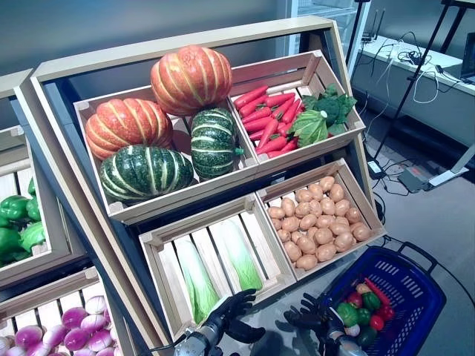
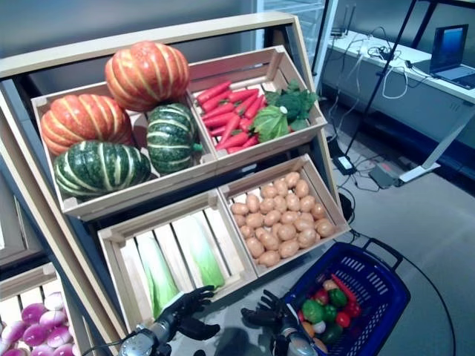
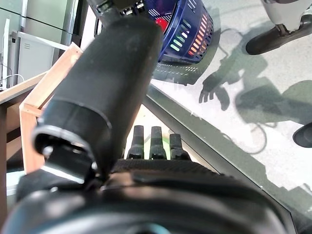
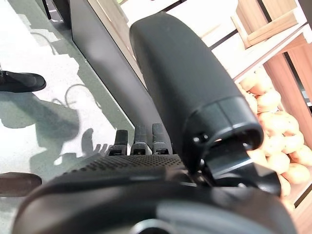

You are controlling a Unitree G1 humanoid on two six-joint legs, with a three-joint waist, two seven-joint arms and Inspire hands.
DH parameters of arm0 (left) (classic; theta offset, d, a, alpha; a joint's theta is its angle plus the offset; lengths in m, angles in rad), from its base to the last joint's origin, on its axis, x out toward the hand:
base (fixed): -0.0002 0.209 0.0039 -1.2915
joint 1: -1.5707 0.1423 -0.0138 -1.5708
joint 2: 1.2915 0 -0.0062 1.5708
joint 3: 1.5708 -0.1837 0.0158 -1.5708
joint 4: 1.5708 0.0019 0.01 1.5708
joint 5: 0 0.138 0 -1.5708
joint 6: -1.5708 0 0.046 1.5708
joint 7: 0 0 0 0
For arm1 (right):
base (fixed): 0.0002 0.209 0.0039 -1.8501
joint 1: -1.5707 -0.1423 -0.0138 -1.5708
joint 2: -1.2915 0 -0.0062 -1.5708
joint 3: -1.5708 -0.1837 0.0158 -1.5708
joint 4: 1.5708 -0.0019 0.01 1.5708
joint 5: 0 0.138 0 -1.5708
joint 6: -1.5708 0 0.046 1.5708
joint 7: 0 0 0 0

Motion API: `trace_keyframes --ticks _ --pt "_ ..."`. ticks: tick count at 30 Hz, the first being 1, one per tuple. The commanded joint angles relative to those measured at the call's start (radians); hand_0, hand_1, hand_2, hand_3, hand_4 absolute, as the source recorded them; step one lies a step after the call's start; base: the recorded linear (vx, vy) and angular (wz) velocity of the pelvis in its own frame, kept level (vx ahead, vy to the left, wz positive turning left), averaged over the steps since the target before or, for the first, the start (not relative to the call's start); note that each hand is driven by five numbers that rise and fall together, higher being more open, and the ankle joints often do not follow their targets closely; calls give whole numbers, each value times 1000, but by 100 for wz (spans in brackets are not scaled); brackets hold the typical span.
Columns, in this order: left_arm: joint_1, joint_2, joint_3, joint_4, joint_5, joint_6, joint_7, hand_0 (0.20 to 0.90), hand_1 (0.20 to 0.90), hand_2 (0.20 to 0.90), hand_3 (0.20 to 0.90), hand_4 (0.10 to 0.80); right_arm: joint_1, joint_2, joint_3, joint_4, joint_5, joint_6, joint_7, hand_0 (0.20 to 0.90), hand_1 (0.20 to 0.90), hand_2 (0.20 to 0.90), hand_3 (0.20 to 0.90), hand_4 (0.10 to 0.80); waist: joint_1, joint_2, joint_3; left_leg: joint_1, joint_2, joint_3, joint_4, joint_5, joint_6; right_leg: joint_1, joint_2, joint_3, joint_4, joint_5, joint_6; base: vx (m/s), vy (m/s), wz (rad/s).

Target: Put vegetables into the basket

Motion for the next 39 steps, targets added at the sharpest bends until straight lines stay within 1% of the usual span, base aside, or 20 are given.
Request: trace_keyframes --ticks 1,4,6,11,13,15,18,21,22,23,25,26,27,31,32,33,35,36,37,39 --pt "-135 -4 1 19 21 -120 -2 900 900 900 900 800 -103 43 -23 12 26 -101 37 900 900 900 900 800 12 -27 13 79 -39 71 9 -136 44 26 9 18 6 -43 -61 0 0 0" --pt "-137 -3 3 20 47 -129 33 900 900 900 900 800 -102 47 -21 14 28 -101 35 900 900 900 900 800 12 -27 12 79 -39 72 9 -136 44 26 8 18 6 -44 -60 0 0 0" --pt "-145 4 2 18 120 -143 94 900 900 900 900 800 -101 48 -20 14 30 -100 33 900 900 900 900 800 12 -28 12 79 -39 71 9 -135 44 25 8 19 6 -42 -60 0 0 0" --pt "-171 43 -29 -27 369 -206 222 900 900 900 900 800 -110 40 -14 14 46 -98 31 900 900 900 900 800 11 -24 13 75 -39 71 9 -133 42 22 6 19 6 -41 -59 0 0 0" --pt "-189 77 -45 -68 460 -210 297 900 900 900 900 800 -111 29 -8 3 54 -90 31 900 900 900 900 800 7 -20 15 75 -40 73 9 -133 42 22 7 21 6 -41 -59 0 0 0" --pt "-205 106 -44 -104 509 -212 323 900 900 900 900 800 -107 19 -7 -12 57 -81 28 900 900 900 900 800 3 -17 17 76 -41 73 9 -133 42 22 7 23 6 -41 -59 0 0 0" --pt "-237 181 -53 -170 639 -217 391 900 900 900 900 800 -93 -5 -10 -33 61 -74 33 900 900 900 900 800 -7 -7 17 75 -42 77 9 -133 41 21 6 25 6 -42 -58 -1 23 0" --pt "-241 226 -45 -193 713 -215 429 900 900 900 900 800 -81 -20 -22 -33 51 -70 43 900 900 900 900 800 -15 1 11 75 -44 81 9 -134 41 20 5 29 6 -43 -56 6 23 0" --pt "-244 250 -42 -202 739 -209 450 900 900 900 900 800 -75 -25 -27 -31 46 -69 50 900 900 900 900 800 -19 4 9 76 -44 83 9 -135 41 20 4 30 6 -43 -55 24 31 -1" --pt "-244 278 -31 -221 783 -205 478 900 900 900 900 800 -62 -30 -33 -30 38 -71 55 900 900 900 900 800 -23 8 3 76 -46 86 9 -136 40 19 4 31 6 -44 -53 0 0 0" --pt "-241 307 -21 -241 858 -197 537 900 900 900 900 800 -51 -33 -39 -29 37 -74 59 900 900 900 900 800 -25 11 -1 76 -47 89 9 -136 39 19 3 32 6 -43 -51 35 19 -1" --pt "-242 325 -16 -251 909 -182 581 900 900 900 900 800 -48 -35 -42 -26 41 -76 62 900 900 900 900 800 -26 12 -3 76 -48 91 9 -136 39 19 3 32 6 -43 -50 42 17 -1" --pt "-245 346 -7 -268 964 -151 613 900 900 900 900 800 -44 -38 -46 -27 44 -75 64 900 900 900 900 800 -27 13 -6 75 -49 93 9 -137 39 18 3 32 6 -44 -49 46 19 -2" --pt "-265 414 2 -300 1185 27 742 900 900 900 900 800 -25 -50 -50 -58 32 -64 67 900 900 900 900 800 -40 15 -7 72 -51 102 9 -135 40 14 2 39 6 -40 -48 43 24 -3" --pt "-266 416 1 -299 1192 35 747 900 900 900 900 800 -24 -51 -50 -60 31 -63 67 900 900 900 900 800 -41 15 -6 72 -51 102 9 -135 40 13 2 40 6 -40 -48 36 33 -9" --pt "-278 432 -3 -293 1233 90 772 900 900 900 900 800 -23 -59 -47 -69 25 -59 67 900 900 900 900 800 -47 16 -3 71 -51 107 9 -131 40 12 -1 42 6 -37 -49 24 45 -10" --pt "-308 445 -17 -282 1261 149 775 900 900 900 900 800 -23 -76 -41 -88 16 -57 67 900 900 900 900 800 -54 21 10 69 -52 109 9 -120 43 -4 -6 47 28 -42 -54 1 67 -10" --pt "-330 445 -33 -270 1280 187 783 900 900 900 900 800 -34 -92 -36 -97 17 -59 70 900 900 900 900 800 -56 25 24 57 -52 105 31 -116 44 -29 -14 54 76 -60 -61 -53 63 -8" --pt "-348 442 -45 -265 1287 208 786 900 900 900 900 800 -42 -101 -33 -104 20 -60 72 900 900 900 900 800 -58 26 33 29 -50 99 75 -129 44 -57 -21 61 123 -80 -67 -128 71 -8" --pt "-402 436 -84 -239 1301 253 809 900 900 900 900 800 -74 -137 -22 -138 33 -57 77 900 900 900 900 800 -65 29 78 -52 -44 82 208 -158 41 -138 -46 78 254 -122 -80 -277 77 -9"
